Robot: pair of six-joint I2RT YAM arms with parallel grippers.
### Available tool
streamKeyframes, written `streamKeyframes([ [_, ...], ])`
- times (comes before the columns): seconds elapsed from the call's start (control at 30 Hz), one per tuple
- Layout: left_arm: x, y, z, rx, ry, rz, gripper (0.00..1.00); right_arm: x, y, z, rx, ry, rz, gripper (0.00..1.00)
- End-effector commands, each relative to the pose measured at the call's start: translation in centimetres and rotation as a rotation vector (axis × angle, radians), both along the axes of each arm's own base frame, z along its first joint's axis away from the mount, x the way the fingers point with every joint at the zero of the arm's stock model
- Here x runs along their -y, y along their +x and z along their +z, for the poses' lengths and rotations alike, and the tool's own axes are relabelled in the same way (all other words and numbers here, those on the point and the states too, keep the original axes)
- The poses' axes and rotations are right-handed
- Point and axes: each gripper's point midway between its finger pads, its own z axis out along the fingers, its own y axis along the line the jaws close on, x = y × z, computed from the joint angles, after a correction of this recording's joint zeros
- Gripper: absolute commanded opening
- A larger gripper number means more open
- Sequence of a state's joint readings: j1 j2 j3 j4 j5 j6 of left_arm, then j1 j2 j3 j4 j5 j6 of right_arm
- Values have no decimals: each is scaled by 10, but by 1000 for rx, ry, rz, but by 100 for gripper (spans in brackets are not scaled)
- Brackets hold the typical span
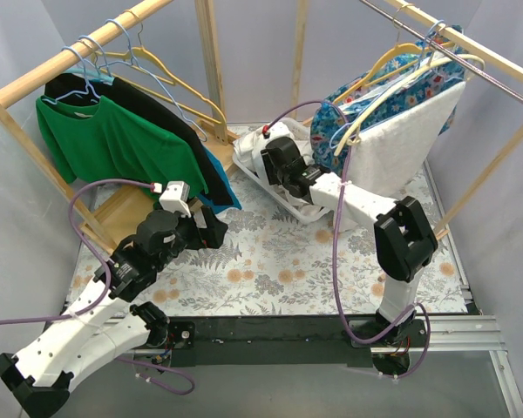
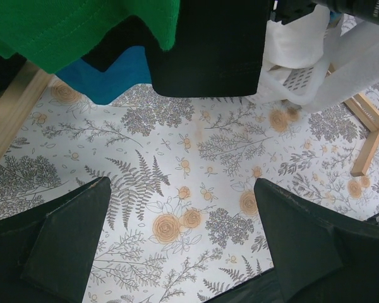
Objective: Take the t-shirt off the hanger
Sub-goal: Place the T-shirt in the bin.
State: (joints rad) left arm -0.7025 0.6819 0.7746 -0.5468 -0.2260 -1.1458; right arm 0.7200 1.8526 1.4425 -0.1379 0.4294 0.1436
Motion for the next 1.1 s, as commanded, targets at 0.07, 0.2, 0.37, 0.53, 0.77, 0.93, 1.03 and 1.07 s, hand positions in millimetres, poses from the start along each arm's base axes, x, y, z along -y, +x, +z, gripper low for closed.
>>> streamKeyframes([
  [0.07, -4, -3, 14, 32, -19, 9, 98, 9, -22, 36, 72, -39, -40, 55],
  [0.2, -5, -3, 16, 36, -19, 11, 98, 16, -30, 47, 92, -25, -64, 59],
  [0.37, -6, -4, 17, 40, -20, 10, 98, 21, -35, 70, 148, -34, -78, 60],
  [0.53, -6, -3, 18, 42, -21, 13, 98, 24, -40, 96, 205, -56, -86, 62],
  [0.77, -5, -2, 18, 44, -19, 9, 98, 32, -45, 140, 296, -42, -107, 62],
  [0.93, -4, -1, 18, 43, -20, 8, 98, 31, -49, 177, 385, -11, -83, 62],
  [1.03, -4, -1, 19, 42, -22, 8, 98, 34, -52, 201, 434, 30, -85, 61],
  [1.07, -4, -2, 19, 45, -23, 6, 98, 35, -53, 210, 453, 53, -88, 61],
])
